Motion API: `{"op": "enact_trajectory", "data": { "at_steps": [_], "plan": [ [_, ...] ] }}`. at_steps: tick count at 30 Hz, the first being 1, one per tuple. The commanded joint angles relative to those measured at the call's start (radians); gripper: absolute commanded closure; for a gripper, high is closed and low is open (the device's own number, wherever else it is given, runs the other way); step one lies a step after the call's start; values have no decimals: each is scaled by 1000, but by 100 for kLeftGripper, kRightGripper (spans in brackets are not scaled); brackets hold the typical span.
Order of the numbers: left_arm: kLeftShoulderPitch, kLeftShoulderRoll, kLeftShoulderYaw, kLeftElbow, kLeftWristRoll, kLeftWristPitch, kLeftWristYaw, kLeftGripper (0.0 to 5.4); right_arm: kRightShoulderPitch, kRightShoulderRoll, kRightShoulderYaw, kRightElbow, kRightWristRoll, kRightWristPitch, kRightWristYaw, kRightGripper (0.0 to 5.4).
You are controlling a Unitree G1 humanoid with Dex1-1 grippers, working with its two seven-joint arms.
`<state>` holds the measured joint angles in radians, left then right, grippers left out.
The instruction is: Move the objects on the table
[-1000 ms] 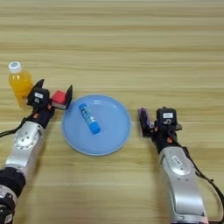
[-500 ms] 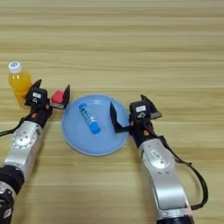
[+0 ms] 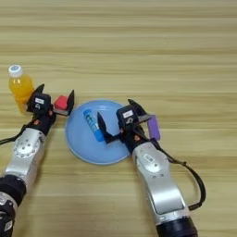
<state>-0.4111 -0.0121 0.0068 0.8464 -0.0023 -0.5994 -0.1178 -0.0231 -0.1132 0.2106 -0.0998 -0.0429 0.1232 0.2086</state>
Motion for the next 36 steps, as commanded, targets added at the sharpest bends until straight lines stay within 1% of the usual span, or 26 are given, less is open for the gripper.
{"op": "enact_trajectory", "data": {
  "at_steps": [1,7,11,13,16,24,28,29,34,36],
  "plan": [
    [-6,0,-3,-3,11,-4,7,0,-24,7,29,23,-5,20,26,1],
    [-6,0,-5,-5,11,-4,9,0,-29,19,74,60,-22,23,41,1],
    [-6,0,-5,-5,11,-3,10,0,-35,25,87,91,-30,27,39,1],
    [-6,0,-6,-5,11,-3,10,0,-39,31,84,108,-30,40,34,1],
    [-6,-1,-6,-4,12,-2,11,0,-44,46,66,128,-9,70,36,1],
    [-8,-3,-7,-2,13,-1,13,0,-57,62,44,150,22,130,48,1],
    [-8,-4,-8,-2,14,-1,14,0,-60,63,42,144,32,158,50,37],
    [-8,-4,-8,-2,14,-1,14,0,-61,63,42,143,34,162,51,55],
    [-7,-5,-12,-2,14,-1,17,0,-62,60,46,135,39,171,52,101],
    [-7,-5,-13,-3,14,0,18,0,-62,59,46,134,40,172,54,129]
  ]
}}
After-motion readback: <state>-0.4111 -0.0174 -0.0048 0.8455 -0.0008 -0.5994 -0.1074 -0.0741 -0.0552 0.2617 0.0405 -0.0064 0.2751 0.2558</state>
